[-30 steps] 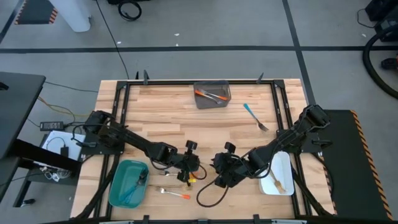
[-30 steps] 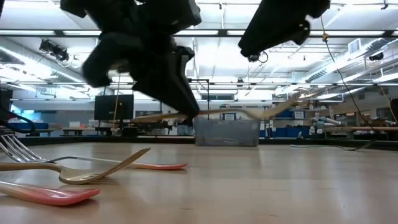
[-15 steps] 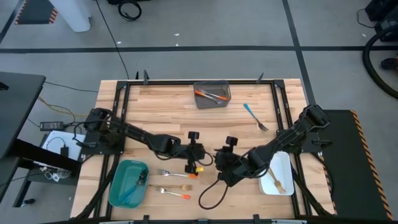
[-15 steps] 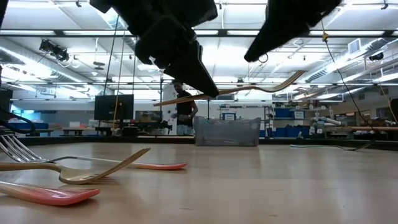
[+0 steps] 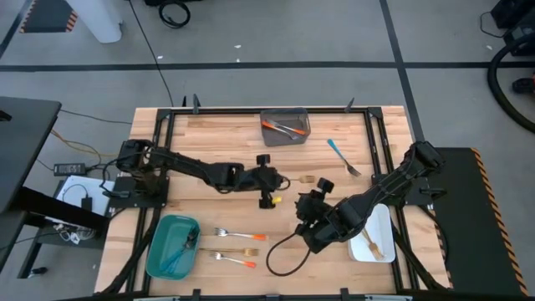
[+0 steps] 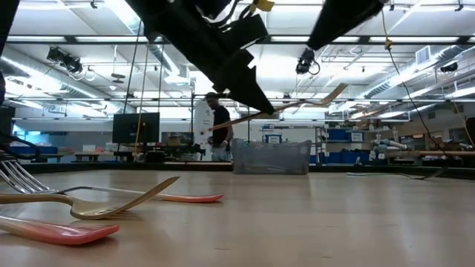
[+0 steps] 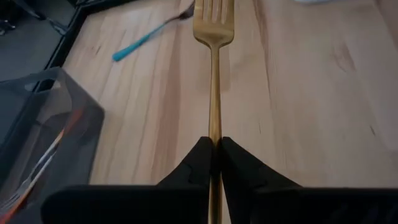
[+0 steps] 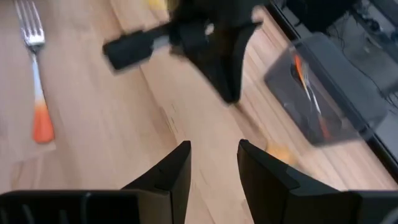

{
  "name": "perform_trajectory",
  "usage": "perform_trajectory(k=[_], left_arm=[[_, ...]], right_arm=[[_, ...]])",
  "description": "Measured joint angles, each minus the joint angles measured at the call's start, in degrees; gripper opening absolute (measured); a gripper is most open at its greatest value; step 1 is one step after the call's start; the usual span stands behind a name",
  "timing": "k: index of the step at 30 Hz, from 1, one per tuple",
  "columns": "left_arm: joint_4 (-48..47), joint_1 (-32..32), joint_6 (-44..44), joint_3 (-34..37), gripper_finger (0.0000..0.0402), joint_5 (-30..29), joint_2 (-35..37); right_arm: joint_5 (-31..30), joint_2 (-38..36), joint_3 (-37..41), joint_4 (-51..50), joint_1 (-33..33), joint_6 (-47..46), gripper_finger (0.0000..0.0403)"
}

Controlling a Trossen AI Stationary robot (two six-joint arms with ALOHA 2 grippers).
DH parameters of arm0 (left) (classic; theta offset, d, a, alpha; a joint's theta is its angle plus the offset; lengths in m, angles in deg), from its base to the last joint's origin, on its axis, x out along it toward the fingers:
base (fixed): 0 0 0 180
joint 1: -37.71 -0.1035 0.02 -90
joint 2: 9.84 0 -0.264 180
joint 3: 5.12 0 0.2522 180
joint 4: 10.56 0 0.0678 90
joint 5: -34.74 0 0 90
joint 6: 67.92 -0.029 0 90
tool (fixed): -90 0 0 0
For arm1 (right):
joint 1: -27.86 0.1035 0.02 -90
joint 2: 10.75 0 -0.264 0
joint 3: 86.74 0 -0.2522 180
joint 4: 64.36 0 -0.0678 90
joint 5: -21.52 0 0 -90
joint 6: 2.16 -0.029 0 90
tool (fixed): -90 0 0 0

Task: Sort silverware by color (type)
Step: Put the gold fork into the white bin

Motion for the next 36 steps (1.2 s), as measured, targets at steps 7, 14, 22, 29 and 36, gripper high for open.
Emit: perform_trajectory(k=[7, 14, 22, 29, 36], left_arm=[[5.11, -2.91, -0.72, 0.02, 0.0029, 5.75, 0.0], [13.32, -2.7, -1.77, 0.02, 0.0029, 6.93, -0.38], [32.0, -2.8, -3.32, 0.02, 0.0029, 6.76, -0.42], [46.15, -2.69, -3.47, 0.02, 0.0029, 7.84, -0.42], [53.01, -2.67, -3.3, 0.02, 0.0029, 8.23, -0.39]], right_arm=[[-2.98, -2.43, 3.89, -9.33, 4.09, -15.17, 0.0138], [-3.22, -7.53, 11.0, -3.81, 5.1, -20.73, 0.0138], [-20.02, -11.93, 13.46, -1.72, 5.66, -24.06, 0.0135], [-35.43, -15.33, 13.46, -0.67, 6.64, -20.35, 0.0128], [-40.67, -16.56, 13.46, 9.29, 6.18, -6.5, 0.0128]])
